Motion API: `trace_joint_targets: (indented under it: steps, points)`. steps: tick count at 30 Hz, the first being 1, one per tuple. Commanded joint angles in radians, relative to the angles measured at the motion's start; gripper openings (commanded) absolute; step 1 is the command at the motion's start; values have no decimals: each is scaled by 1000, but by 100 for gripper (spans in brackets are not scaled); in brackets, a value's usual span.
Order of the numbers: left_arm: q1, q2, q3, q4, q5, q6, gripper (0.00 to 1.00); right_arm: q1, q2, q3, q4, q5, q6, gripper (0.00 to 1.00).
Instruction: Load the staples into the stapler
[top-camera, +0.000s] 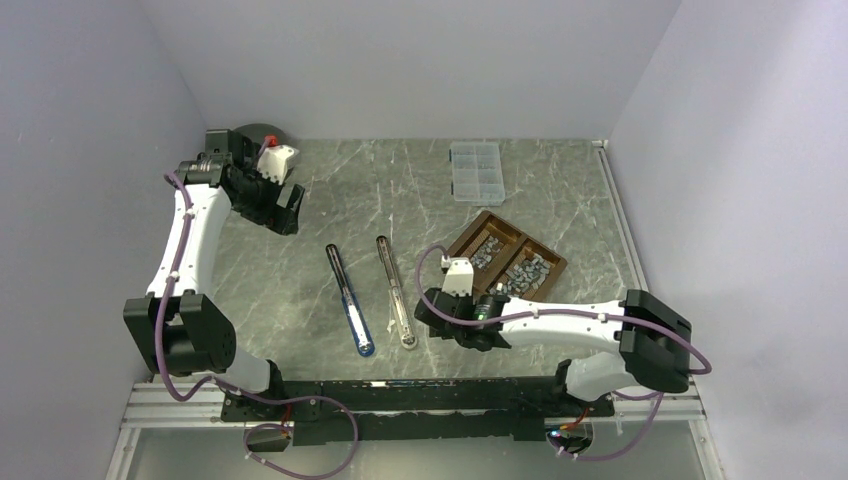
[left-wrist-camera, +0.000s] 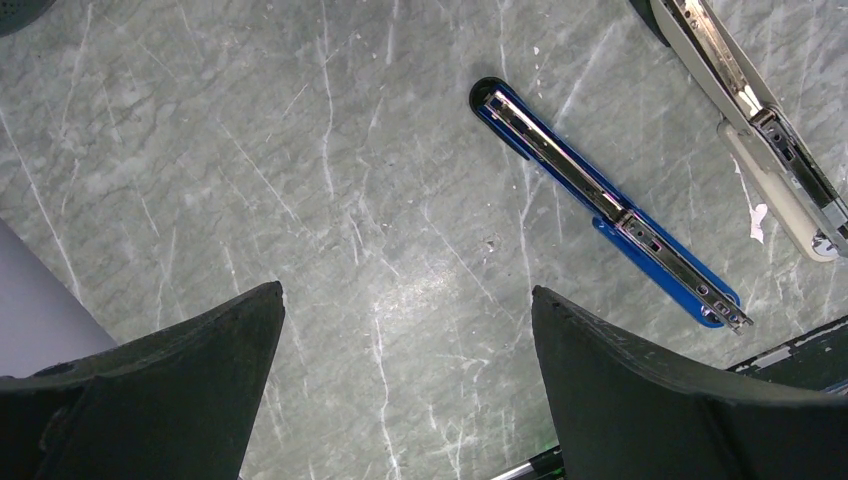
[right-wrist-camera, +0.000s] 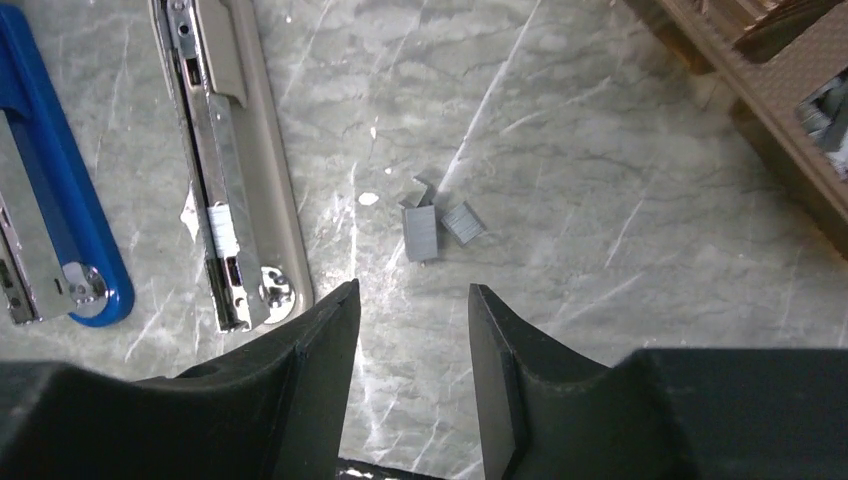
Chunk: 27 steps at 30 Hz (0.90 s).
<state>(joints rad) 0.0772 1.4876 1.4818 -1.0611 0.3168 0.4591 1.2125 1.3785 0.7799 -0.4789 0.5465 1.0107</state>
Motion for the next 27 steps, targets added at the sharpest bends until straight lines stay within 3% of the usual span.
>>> trace_joint_targets:
  steps: [1, 20, 23, 27]
  points:
    - [3, -5, 34, -11, 31, 3, 100, -7, 11, -14, 32, -79, -9, 46]
    - [3, 9, 37, 3, 16, 0, 100, -89, 149, -51, 193, -160, -86, 42]
    - [3, 14, 43, 2, 16, -2, 100, -91, 165, -36, 194, -150, -96, 37]
    - [4, 16, 44, 4, 19, -4, 99, -91, 162, -34, 187, -136, -99, 20]
